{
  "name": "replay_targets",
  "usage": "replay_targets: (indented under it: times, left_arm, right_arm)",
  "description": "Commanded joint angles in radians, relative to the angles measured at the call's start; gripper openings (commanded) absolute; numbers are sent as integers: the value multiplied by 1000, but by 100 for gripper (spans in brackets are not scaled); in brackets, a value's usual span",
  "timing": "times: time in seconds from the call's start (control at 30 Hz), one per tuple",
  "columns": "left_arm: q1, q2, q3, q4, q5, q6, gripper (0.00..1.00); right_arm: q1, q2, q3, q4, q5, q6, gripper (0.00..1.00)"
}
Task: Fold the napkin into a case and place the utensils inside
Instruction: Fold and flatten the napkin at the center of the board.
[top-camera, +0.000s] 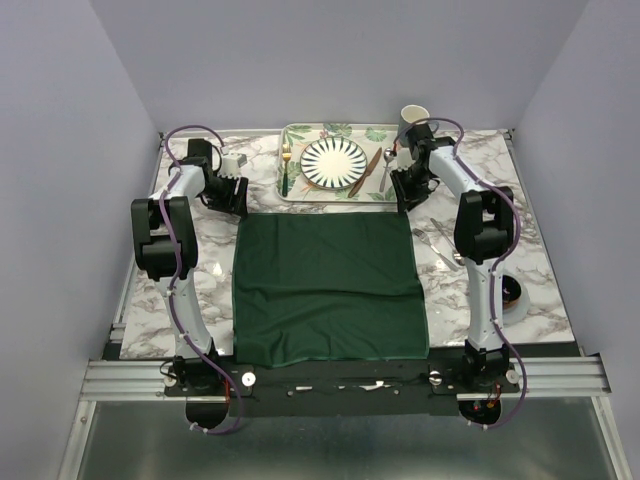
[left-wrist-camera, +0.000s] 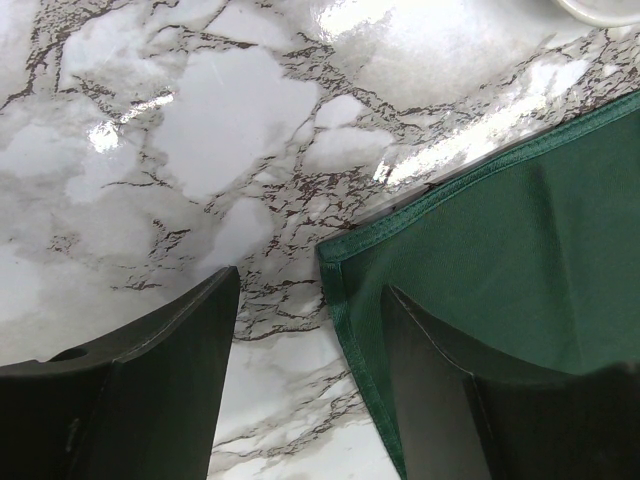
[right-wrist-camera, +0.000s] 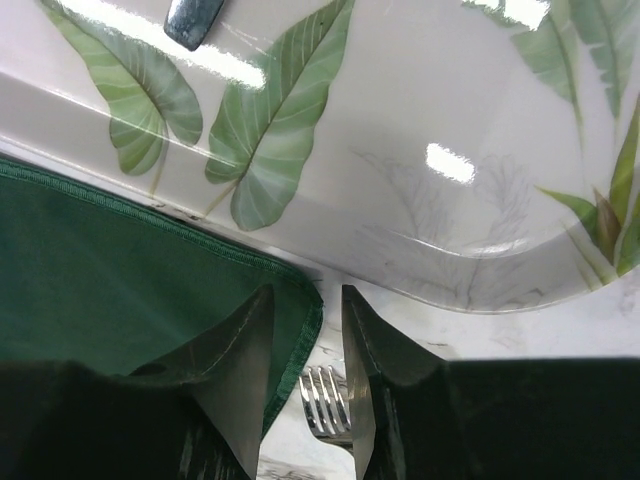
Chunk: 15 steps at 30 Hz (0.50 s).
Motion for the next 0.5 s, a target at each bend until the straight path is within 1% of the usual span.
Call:
replay_targets:
  times: [0.0, 0.23, 0.47]
  left_arm:
    - [4, 8, 2, -7, 34, 7, 70]
    - [4, 8, 6, -7, 38, 13, 70]
    - [5, 14, 16, -7, 43, 10, 70]
  right_arm:
    - [-3, 34, 34, -51, 31, 15, 41]
    - [-3, 28, 18, -60, 46, 8, 41]
    - [4, 29, 18, -58, 57, 3, 35]
